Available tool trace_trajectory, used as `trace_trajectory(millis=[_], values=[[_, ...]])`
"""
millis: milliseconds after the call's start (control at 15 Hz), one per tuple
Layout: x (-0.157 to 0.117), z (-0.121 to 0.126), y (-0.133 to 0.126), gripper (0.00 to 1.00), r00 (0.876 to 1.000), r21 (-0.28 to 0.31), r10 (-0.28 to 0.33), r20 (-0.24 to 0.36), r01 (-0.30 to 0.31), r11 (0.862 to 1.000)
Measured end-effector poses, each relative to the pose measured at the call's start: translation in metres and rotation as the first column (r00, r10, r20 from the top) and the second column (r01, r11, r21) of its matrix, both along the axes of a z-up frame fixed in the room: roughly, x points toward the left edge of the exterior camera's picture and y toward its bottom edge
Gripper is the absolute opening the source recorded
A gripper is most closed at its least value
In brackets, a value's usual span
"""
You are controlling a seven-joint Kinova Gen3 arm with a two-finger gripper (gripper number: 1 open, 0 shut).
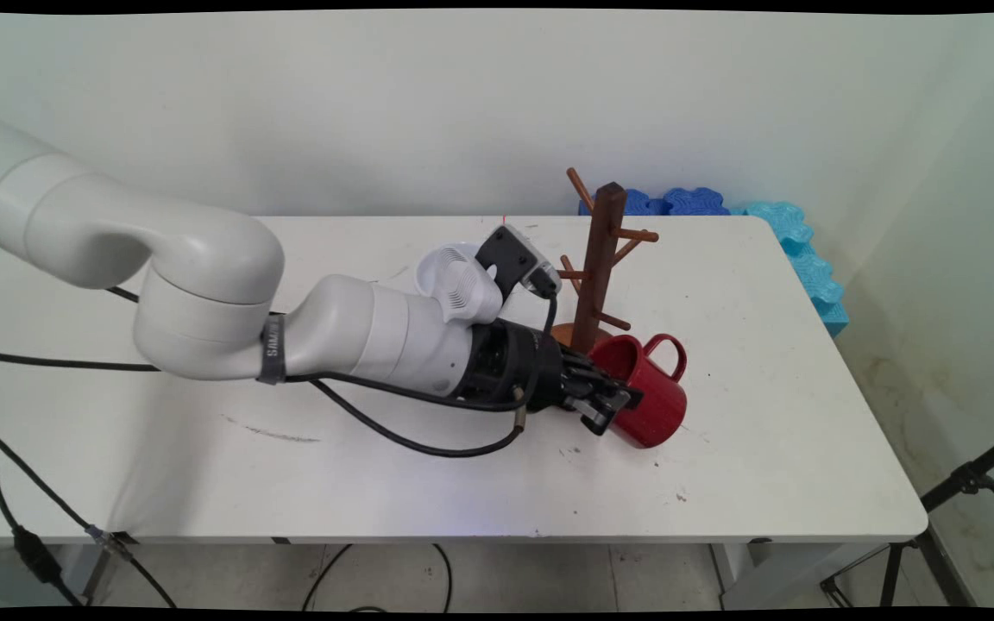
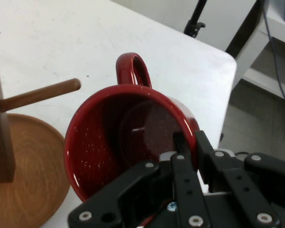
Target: Place the picked object on the table
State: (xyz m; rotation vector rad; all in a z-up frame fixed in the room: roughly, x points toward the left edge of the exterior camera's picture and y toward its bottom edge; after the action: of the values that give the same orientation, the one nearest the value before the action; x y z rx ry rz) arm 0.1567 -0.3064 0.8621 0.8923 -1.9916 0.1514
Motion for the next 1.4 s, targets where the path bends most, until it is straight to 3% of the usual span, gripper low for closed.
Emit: trace_trajectory(millis=[667,1000,1067,1200,1400], values=[[0.012,0.021,0.016,0.00,0.998,-0.019,-0.062,0.016,0.062,0.998],[0.017,0.036,0.029,0.00,0.989,-0.049,-0.144,0.019,0.145,0.988],[0.019,0.037,0.031,0.00,0.988,-0.060,-0.149,0.033,0.151,0.987],[0.034,0.035,0.032,0.00,0.985,-0.089,-0.103,0.141,0.116,0.989],[0.064,0.036,0.030,0.00,0.957,-0.113,-0.026,0.288,0.061,0.992]])
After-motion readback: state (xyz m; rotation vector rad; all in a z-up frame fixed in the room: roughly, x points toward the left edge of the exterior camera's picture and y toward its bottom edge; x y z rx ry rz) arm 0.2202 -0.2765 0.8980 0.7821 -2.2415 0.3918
